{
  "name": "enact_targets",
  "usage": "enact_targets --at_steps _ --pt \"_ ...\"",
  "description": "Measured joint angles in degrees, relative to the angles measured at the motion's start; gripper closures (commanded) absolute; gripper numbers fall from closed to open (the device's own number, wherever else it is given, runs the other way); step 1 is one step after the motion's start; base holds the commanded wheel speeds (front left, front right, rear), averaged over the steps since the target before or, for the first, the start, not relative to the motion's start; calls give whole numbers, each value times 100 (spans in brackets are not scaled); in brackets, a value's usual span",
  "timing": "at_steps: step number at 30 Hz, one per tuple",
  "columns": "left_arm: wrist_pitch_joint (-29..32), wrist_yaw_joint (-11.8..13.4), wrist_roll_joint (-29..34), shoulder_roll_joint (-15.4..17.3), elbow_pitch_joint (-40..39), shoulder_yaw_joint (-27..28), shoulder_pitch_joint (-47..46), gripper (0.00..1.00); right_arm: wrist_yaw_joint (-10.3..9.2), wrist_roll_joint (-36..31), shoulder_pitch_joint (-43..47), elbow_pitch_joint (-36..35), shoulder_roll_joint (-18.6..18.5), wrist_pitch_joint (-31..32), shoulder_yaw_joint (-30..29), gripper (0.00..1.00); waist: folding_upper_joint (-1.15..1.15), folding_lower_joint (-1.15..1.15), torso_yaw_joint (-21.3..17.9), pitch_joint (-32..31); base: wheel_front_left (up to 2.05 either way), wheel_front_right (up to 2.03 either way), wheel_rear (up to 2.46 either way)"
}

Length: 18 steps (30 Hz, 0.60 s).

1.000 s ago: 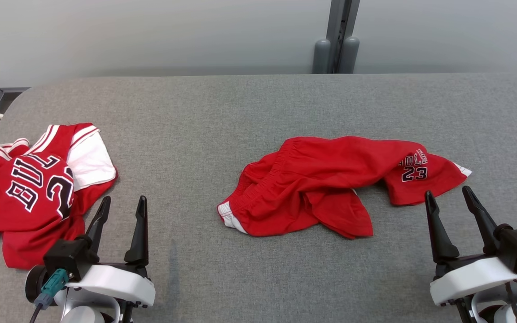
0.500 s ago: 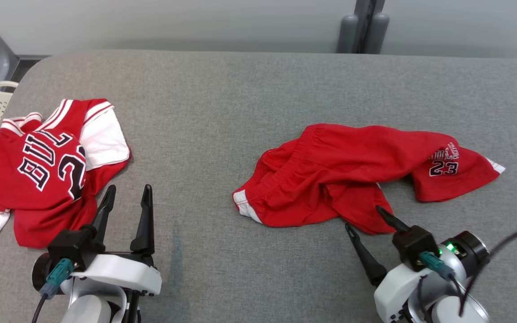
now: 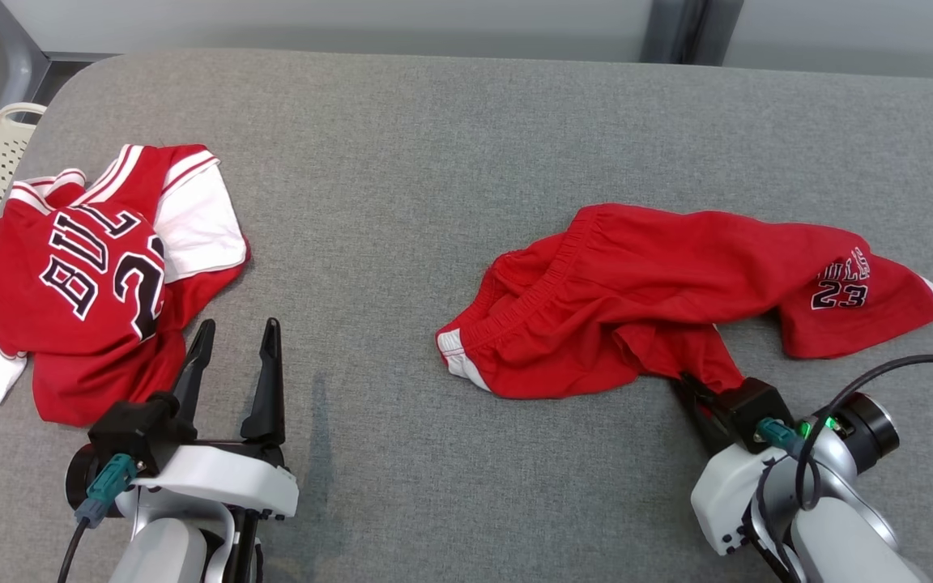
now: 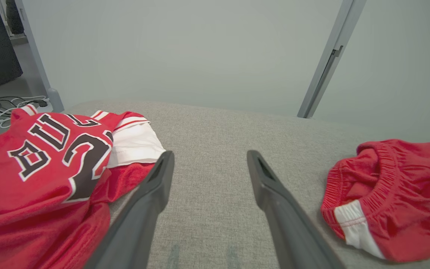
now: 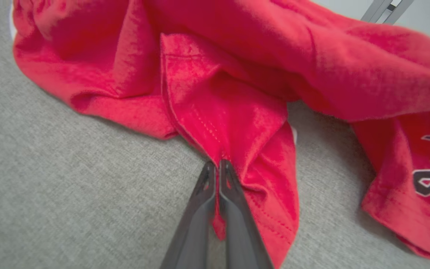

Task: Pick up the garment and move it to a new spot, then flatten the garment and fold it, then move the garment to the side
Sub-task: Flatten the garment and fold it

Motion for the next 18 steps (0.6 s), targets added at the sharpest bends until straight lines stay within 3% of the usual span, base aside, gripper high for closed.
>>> enact_targets --at_steps 7,18 --pt "-1 -21 67 -26 -15 103 -16 0 -1 124 -30 -194 200 -264 -241 100 0 0 -94 -30 0 0 0" --pt "-1 -94 171 -24 -8 188 -15 0 -1 723 126 -1655 471 -332 152 100 0 0 -350 -111 0 0 0"
